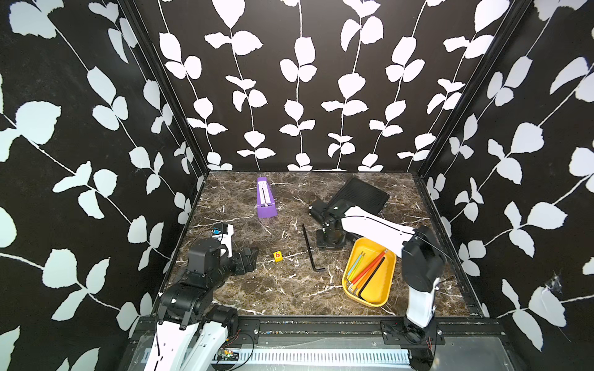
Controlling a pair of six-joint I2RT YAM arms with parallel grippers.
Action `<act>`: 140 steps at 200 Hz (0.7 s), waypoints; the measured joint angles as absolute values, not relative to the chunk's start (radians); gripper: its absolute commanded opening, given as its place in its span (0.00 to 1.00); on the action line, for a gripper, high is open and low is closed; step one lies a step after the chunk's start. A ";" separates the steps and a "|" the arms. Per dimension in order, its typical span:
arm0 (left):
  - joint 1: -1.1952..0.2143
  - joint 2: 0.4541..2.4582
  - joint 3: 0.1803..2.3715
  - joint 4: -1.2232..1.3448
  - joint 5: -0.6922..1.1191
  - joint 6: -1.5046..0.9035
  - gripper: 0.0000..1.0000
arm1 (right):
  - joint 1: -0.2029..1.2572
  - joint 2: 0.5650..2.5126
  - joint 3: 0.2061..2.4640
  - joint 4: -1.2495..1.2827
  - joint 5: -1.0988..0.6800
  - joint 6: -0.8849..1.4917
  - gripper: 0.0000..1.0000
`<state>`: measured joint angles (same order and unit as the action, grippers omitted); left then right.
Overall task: Put the hex key on the desktop into the storage box
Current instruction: Place the Allen key in the storage box, then pick up the Allen key from the center of the board.
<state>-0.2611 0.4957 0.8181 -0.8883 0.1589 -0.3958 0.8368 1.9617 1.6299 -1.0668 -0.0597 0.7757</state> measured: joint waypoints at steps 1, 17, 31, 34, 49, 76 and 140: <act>-0.261 0.496 0.818 -0.888 0.159 -0.396 0.86 | 0.839 1.967 1.636 -1.069 -0.060 0.768 0.44; -0.261 0.496 0.818 -0.888 0.157 -0.396 0.86 | 0.864 2.031 1.702 -1.091 -0.067 0.733 0.45; -0.261 0.496 0.818 -0.888 0.157 -0.396 0.86 | 0.878 2.081 1.753 -1.109 -0.071 0.712 0.46; -0.261 0.496 0.818 -0.888 0.156 -0.396 0.86 | 0.879 2.090 1.762 -1.113 -0.071 0.709 0.46; -0.261 0.496 0.818 -0.888 0.156 -0.396 0.86 | 0.890 2.131 1.806 -1.131 -0.071 0.688 0.46; -0.261 0.496 0.818 -0.888 0.156 -0.396 0.86 | 0.899 2.189 1.864 -1.152 -0.066 0.657 0.46; -0.262 0.496 0.818 -0.888 0.156 -0.396 0.86 | 0.905 2.292 1.903 -1.168 -0.068 0.603 0.40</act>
